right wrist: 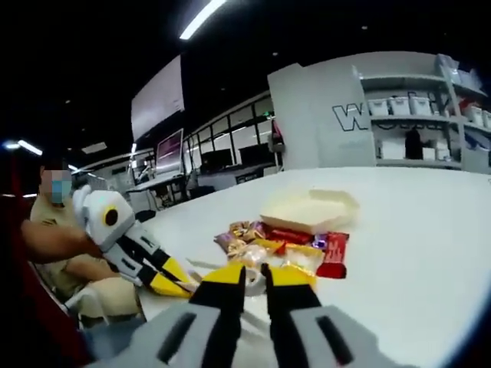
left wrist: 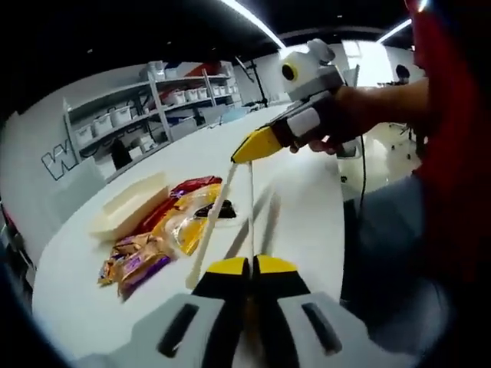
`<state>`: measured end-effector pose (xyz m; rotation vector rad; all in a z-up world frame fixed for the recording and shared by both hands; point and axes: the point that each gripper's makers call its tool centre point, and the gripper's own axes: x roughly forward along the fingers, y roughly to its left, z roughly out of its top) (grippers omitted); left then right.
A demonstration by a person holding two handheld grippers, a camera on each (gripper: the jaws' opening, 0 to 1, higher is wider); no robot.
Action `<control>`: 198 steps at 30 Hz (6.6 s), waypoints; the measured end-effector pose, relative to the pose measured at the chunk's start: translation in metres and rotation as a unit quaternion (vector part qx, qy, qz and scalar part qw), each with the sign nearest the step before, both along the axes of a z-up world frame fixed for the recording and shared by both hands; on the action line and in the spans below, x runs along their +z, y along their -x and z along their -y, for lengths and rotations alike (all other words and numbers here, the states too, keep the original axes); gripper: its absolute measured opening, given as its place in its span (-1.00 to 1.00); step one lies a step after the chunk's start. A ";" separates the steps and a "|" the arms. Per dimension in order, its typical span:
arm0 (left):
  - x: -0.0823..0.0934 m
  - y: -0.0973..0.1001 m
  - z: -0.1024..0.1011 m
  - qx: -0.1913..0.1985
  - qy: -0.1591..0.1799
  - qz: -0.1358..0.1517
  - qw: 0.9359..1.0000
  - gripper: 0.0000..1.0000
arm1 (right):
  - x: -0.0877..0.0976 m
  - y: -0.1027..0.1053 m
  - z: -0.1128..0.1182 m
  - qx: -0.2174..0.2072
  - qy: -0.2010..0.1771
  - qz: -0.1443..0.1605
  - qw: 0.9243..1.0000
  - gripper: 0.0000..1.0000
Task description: Place the target food into the container with the food tongs after gripping and lifting it, then release it inside without dropping or visibly crushing the food.
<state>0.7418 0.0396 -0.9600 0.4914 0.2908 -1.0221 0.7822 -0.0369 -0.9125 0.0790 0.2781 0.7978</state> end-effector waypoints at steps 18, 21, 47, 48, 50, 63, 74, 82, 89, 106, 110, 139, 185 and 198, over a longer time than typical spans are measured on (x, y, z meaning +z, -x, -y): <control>0.033 0.002 0.005 0.000 0.112 -0.046 0.993 -0.98 | 0.033 0.013 0.002 0.039 -0.065 0.046 0.996 -0.57; 0.039 0.005 0.005 -0.016 0.121 -0.052 0.991 -0.98 | 0.039 0.021 -0.007 0.072 -0.066 0.059 0.994 -0.53; 0.089 0.041 0.041 -0.152 0.196 -0.140 0.959 -0.98 | 0.073 0.059 -0.045 0.214 -0.114 0.070 0.968 -0.18; 0.090 0.043 0.042 -0.155 0.196 -0.142 0.958 -0.98 | 0.073 0.061 -0.046 0.217 -0.115 0.067 0.967 -0.14; 0.096 0.049 0.045 -0.170 0.195 -0.155 0.953 -0.98 | 0.076 0.064 -0.048 0.227 -0.130 0.056 0.964 -0.06; 0.107 0.071 0.053 -0.219 0.180 -0.211 0.936 -0.98 | 0.082 0.085 -0.062 0.265 -0.147 0.031 0.952 -0.19; 0.110 0.076 0.053 -0.219 0.170 -0.233 0.932 -0.98 | 0.088 0.092 -0.067 0.274 -0.151 0.030 0.949 -0.36; 0.111 0.078 0.051 -0.222 0.165 -0.239 0.931 -0.98 | 0.090 0.094 -0.067 0.279 -0.153 0.037 0.947 -0.35; 0.109 0.078 0.052 -0.222 0.162 -0.239 0.931 -0.98 | 0.094 0.093 -0.064 0.274 -0.170 0.032 0.946 -0.38; 0.106 0.080 0.048 -0.226 0.138 -0.240 0.934 -0.98 | 0.091 0.099 -0.072 0.291 -0.153 0.040 0.944 -0.48; 0.105 0.079 0.047 -0.225 0.136 -0.230 0.937 -0.98 | 0.090 0.098 -0.073 0.289 -0.156 0.037 0.944 -0.48; 0.104 0.071 0.044 -0.223 0.101 -0.227 0.943 -0.98 | 0.080 0.092 -0.069 0.275 -0.169 -0.029 0.946 -0.43; 0.122 0.070 0.042 -0.226 0.161 -0.214 0.936 -0.98 | 0.103 0.087 -0.054 0.263 -0.215 -0.002 0.941 -0.49; 0.123 0.073 0.045 -0.223 0.169 -0.210 0.937 -0.98 | 0.105 0.091 -0.052 0.262 -0.219 0.009 0.940 -0.49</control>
